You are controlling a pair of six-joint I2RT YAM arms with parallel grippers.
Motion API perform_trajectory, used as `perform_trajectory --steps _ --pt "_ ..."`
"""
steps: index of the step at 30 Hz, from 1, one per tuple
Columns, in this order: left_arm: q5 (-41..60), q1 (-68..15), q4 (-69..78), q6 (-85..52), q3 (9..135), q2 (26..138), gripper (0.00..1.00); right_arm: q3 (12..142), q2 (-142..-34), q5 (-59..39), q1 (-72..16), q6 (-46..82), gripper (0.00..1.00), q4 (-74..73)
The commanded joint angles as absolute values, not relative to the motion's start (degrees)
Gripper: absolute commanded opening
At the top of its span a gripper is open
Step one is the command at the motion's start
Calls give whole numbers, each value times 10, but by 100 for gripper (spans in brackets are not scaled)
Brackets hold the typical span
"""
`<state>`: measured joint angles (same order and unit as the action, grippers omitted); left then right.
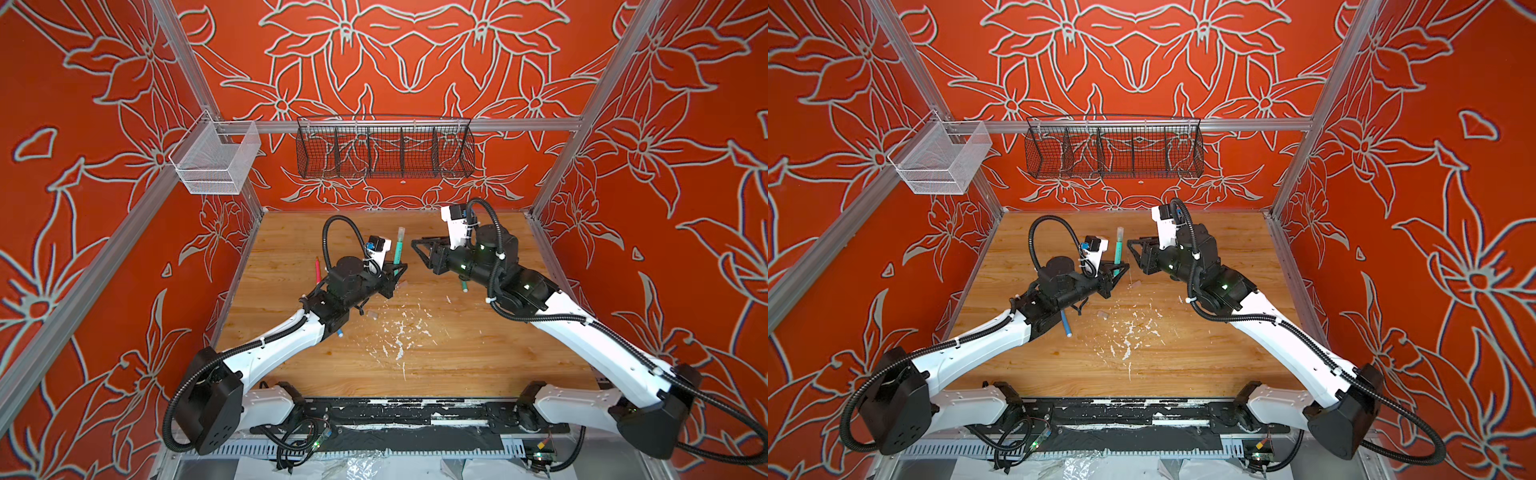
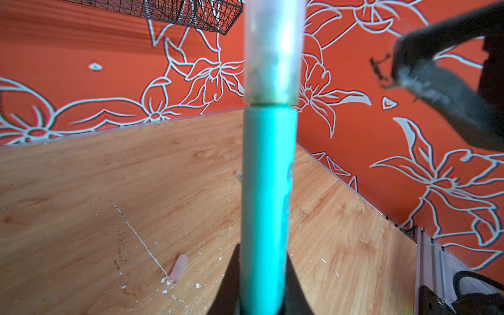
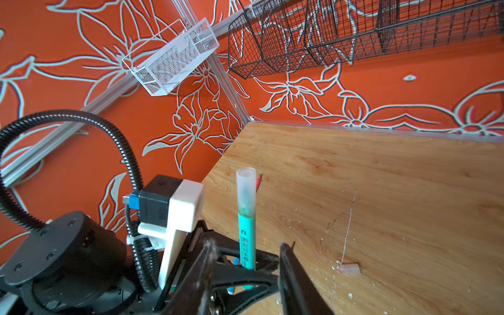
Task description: Insert the pens into the pen caps
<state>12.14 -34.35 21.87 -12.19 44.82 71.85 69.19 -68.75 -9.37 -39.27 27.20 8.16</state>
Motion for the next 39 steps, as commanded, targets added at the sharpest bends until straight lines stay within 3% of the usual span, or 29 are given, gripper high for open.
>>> perform_trajectory --steps 1,14,39 --pt "132 -348 258 -89 438 710 0 691 -677 -85 -373 269 40 115" --pt "143 -365 240 -26 441 719 0 811 -762 -195 -302 277 47 172" --pt "130 -367 233 -26 446 725 0 786 -792 -269 -318 255 42 195"
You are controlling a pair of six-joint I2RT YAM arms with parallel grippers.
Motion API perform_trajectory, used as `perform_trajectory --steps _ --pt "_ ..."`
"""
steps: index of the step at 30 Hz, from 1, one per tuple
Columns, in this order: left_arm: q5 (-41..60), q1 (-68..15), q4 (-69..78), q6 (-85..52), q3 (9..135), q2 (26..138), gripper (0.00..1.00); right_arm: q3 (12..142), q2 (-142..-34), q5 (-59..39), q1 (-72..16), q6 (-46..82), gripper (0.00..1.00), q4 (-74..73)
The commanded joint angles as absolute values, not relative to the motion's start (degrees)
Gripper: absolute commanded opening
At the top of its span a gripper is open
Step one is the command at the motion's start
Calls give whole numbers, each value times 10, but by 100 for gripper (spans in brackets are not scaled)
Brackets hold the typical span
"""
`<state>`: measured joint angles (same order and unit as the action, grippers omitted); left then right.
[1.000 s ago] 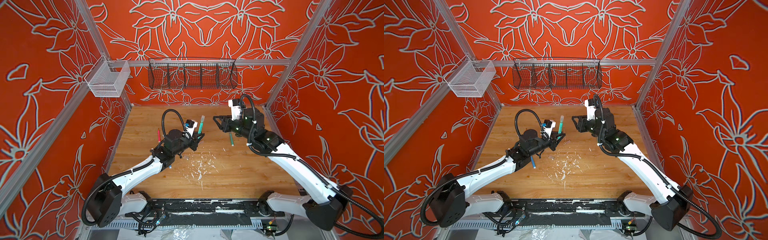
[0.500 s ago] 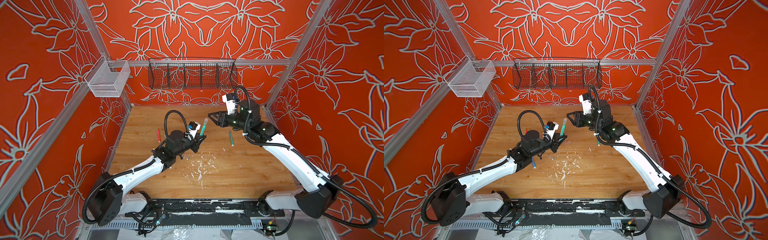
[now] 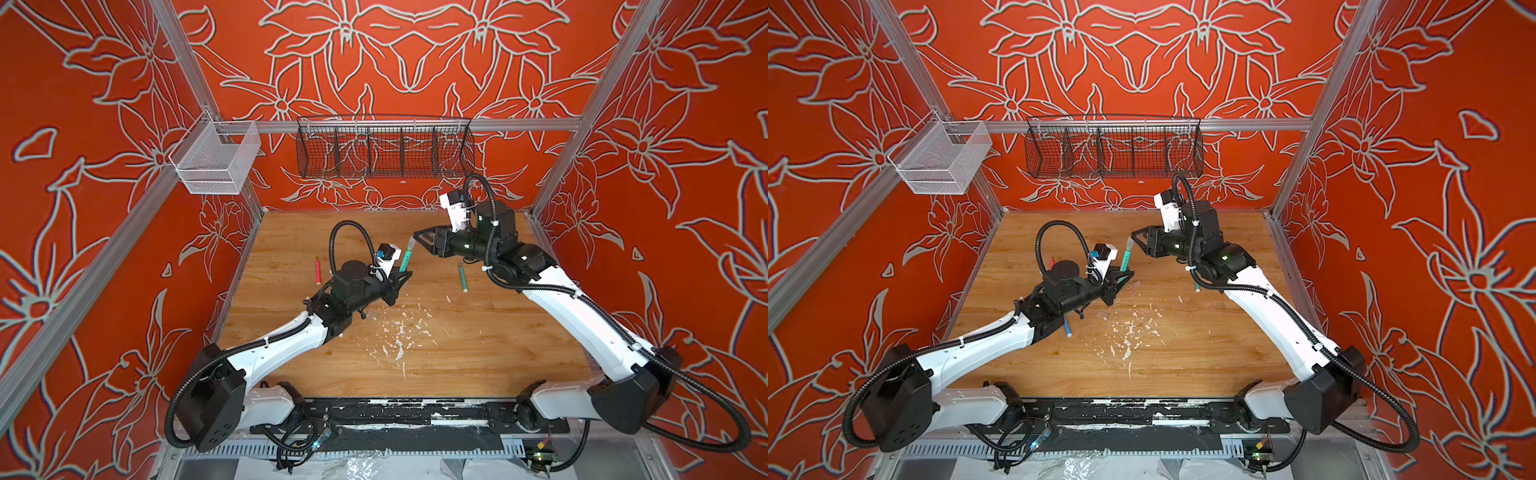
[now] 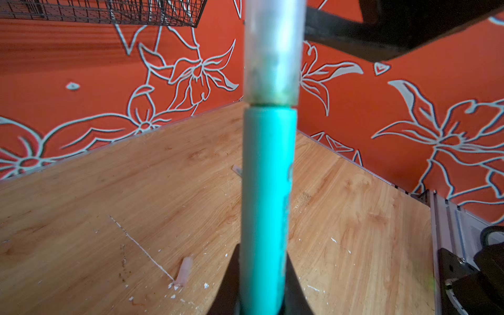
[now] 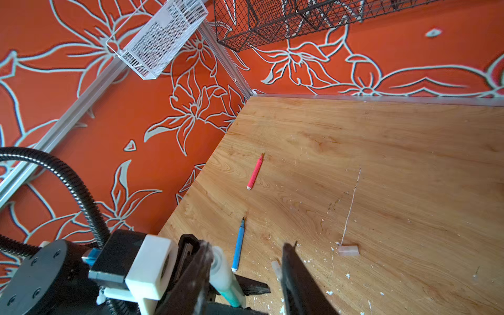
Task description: Insert the pens into the pen caps
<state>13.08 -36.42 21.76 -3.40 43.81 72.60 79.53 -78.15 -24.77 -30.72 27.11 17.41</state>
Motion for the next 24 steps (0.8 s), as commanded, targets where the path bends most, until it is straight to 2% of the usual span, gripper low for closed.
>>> perform_trajectory --steps 1,11,15,20,24 --pt "130 -367 233 -26 446 725 0 786 -793 -270 -322 250 41 201" --pt "113 -367 227 -39 449 723 0 763 -780 -257 -335 258 38 205" --pt "129 -367 198 -47 467 732 0 773 -771 -249 -335 268 43 184" --pt "133 -367 192 -57 471 732 0 790 -771 -272 -334 265 44 173" --pt "131 -367 179 -61 478 730 0 768 -748 -252 -334 257 45 146"
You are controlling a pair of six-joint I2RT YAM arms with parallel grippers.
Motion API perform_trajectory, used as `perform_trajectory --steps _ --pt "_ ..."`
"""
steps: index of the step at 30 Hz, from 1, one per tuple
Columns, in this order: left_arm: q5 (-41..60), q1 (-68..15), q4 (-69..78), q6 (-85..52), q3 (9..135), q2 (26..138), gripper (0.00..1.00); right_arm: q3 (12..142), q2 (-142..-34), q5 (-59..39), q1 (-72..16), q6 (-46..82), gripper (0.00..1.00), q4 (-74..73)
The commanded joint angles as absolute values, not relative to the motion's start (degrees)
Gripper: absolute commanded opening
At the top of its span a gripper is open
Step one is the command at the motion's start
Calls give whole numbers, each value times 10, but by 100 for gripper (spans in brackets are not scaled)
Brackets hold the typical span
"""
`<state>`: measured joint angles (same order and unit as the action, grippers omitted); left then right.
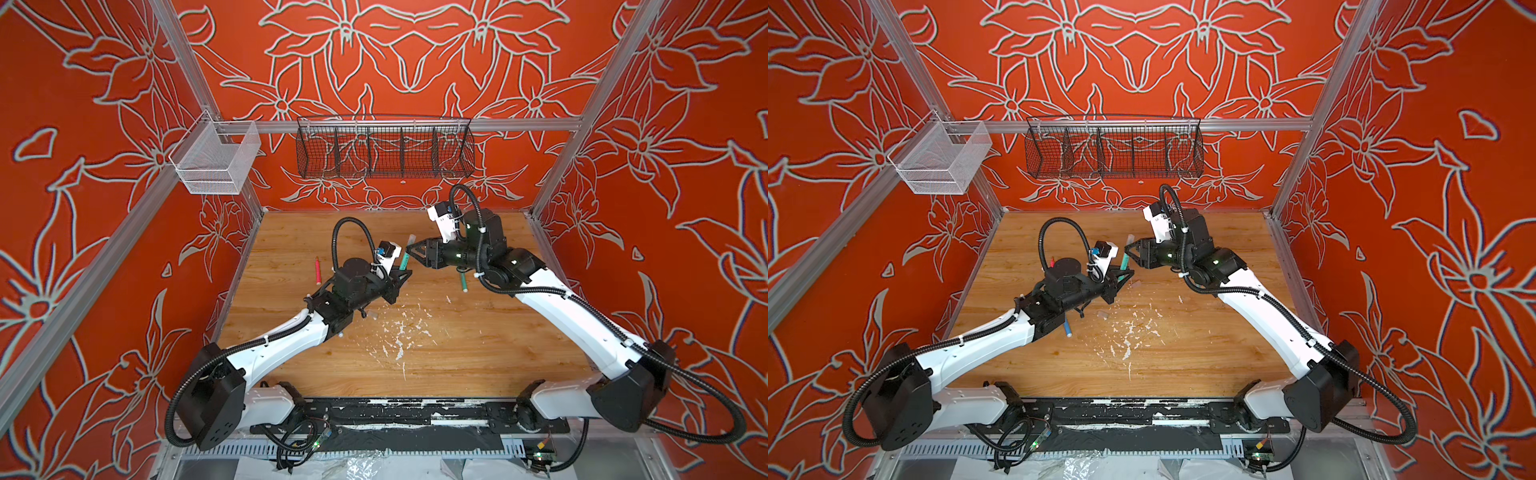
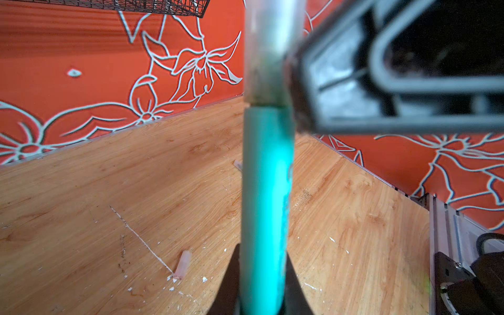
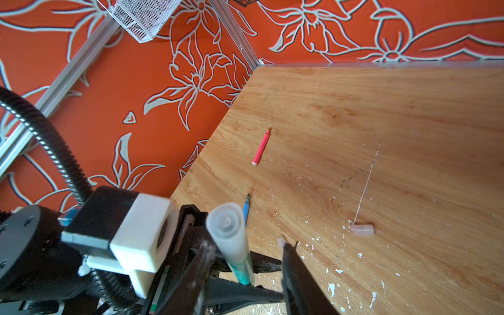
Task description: Insert the pens into the pen caps
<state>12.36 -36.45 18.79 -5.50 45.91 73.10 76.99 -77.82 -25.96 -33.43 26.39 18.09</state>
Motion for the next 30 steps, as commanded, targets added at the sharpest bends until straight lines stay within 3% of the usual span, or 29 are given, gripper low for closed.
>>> perform_trajectory --steps 1,6,11,19,30 --pt "130 -367 176 -63 480 730 0 761 -742 -248 -334 249 46 137" --pt "128 -367 168 -70 486 734 0 730 -715 -210 -331 228 46 110" --pt "135 -367 155 -72 495 737 0 732 -713 -187 -325 232 36 110" --pt "144 -367 146 -75 500 735 0 768 -763 -276 -304 262 40 88" --pt "151 -367 144 -77 503 743 0 779 -785 -288 -303 276 39 69"
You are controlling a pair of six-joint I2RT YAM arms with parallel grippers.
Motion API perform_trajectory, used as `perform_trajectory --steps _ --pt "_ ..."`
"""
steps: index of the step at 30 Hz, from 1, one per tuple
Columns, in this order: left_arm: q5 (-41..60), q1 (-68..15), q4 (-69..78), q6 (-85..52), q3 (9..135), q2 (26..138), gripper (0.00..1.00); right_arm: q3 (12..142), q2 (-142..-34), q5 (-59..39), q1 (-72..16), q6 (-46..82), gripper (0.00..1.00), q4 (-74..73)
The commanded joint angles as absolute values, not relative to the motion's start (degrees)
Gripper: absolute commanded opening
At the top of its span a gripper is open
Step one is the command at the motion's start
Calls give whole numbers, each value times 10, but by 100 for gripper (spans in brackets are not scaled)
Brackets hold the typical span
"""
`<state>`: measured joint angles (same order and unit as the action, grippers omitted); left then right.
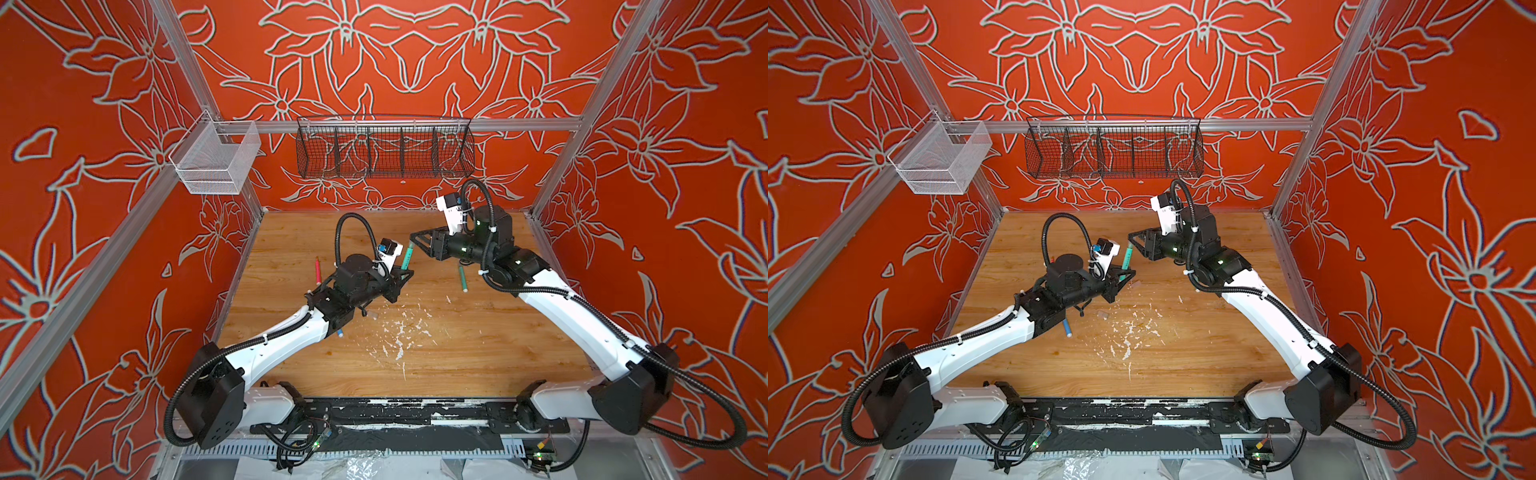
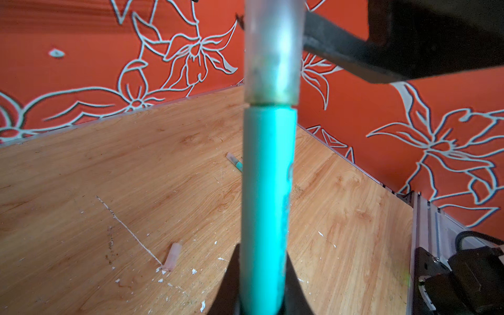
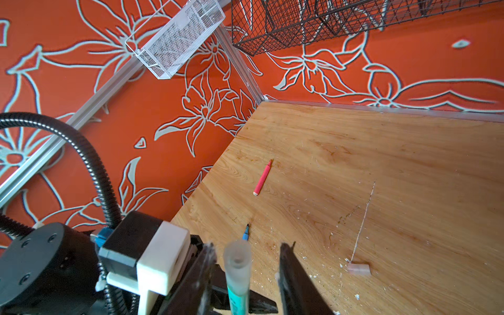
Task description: Insert the pens into the pen caps
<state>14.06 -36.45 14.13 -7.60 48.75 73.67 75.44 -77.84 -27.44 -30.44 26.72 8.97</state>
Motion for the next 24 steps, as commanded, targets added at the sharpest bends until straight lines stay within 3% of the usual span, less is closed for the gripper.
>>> perform_trajectory --steps 1,17,24 --pt "150 -367 143 -77 504 743 0 781 -787 -287 -303 276 38 71" --pt "153 -367 142 -78 504 743 0 792 -816 -315 -303 278 23 88" --pt "147 -367 145 -85 505 743 0 765 -810 -328 -304 293 0 79"
